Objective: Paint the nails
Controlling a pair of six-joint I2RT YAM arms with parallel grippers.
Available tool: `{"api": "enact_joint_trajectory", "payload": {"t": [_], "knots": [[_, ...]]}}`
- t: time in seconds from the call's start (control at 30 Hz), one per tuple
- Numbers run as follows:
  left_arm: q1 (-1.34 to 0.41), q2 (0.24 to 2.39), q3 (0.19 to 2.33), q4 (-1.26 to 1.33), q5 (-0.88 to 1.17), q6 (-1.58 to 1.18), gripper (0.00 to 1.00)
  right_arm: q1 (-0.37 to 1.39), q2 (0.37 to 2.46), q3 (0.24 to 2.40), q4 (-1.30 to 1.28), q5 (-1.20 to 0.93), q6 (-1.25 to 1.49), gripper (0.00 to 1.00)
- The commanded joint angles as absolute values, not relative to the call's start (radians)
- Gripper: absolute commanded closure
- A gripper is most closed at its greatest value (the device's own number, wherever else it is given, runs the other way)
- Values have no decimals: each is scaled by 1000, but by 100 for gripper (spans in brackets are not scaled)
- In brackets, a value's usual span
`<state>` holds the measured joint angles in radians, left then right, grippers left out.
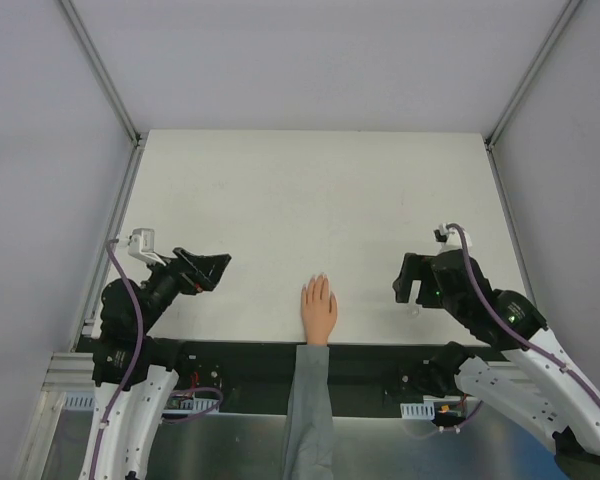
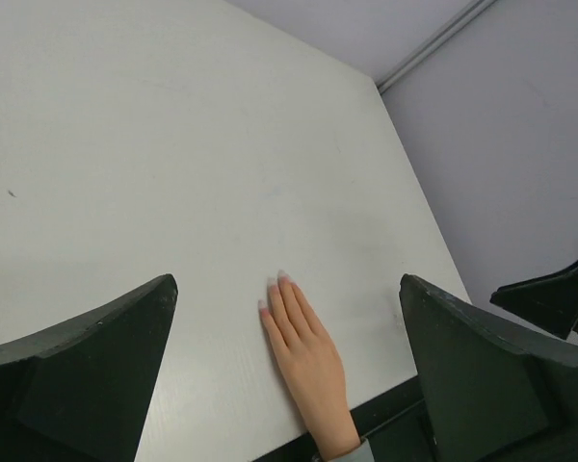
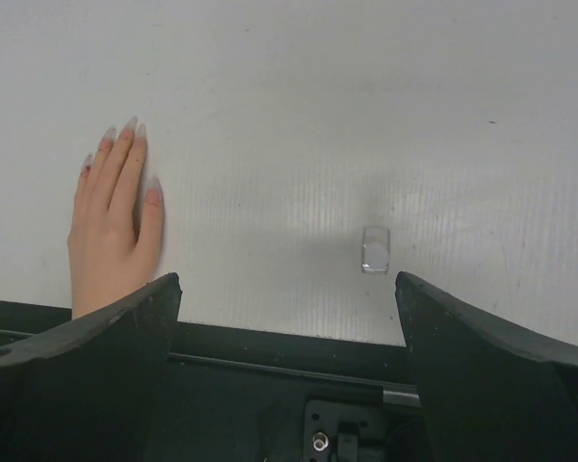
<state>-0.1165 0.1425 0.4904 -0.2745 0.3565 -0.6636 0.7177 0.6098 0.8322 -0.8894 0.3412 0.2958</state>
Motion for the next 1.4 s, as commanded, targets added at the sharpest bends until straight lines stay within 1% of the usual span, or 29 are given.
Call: {"api": "enact_joint_trajectory", "payload": {"t": [0.0,0.1,0.17,0.3,0.4,0.53,0.6,0.63,0.67,0.73,0.77,0.83,0.87,1.07,1.1,1.13,1.27,1.37], "knots": [[-112,196,577,-371,431,-693,1,716,627,910,-1058,417,353,4],[-112,207,571,-371,452,-671,1,715,650,933,-1106,434,353,4],[-112,222,587,-373,477,-651,1,713,678,956,-1149,460,403,4],[-112,316,646,-394,547,-591,1,706,784,985,-1257,448,436,4],[-114,388,699,-419,607,-546,1,678,847,950,-1267,436,431,4],[-112,434,724,-428,653,-505,1,579,841,868,-1204,368,402,1],[-112,443,721,-430,655,-492,1,546,824,833,-1158,298,393,7],[-112,449,721,-430,664,-486,2,516,824,806,-1154,287,393,10],[-112,452,726,-430,669,-476,2,506,824,796,-1131,275,388,15],[-112,466,726,-428,675,-476,2,503,827,790,-1112,273,385,21],[-112,472,729,-428,678,-471,2,502,830,782,-1089,276,385,28],[-112,489,730,-428,681,-468,2,494,856,770,-1062,267,373,35],[-112,497,733,-428,684,-465,3,494,870,766,-1036,259,374,41],[-112,512,733,-428,686,-457,3,489,960,759,-959,267,367,44],[-112,511,733,-428,689,-457,3,489,969,758,-950,268,365,45],[-112,511,732,-428,692,-457,3,489,980,755,-940,267,362,48],[-112,511,727,-428,696,-457,3,485,1015,746,-908,279,367,51],[-112,506,723,-426,701,-460,3,483,1038,735,-888,279,368,55]]}}
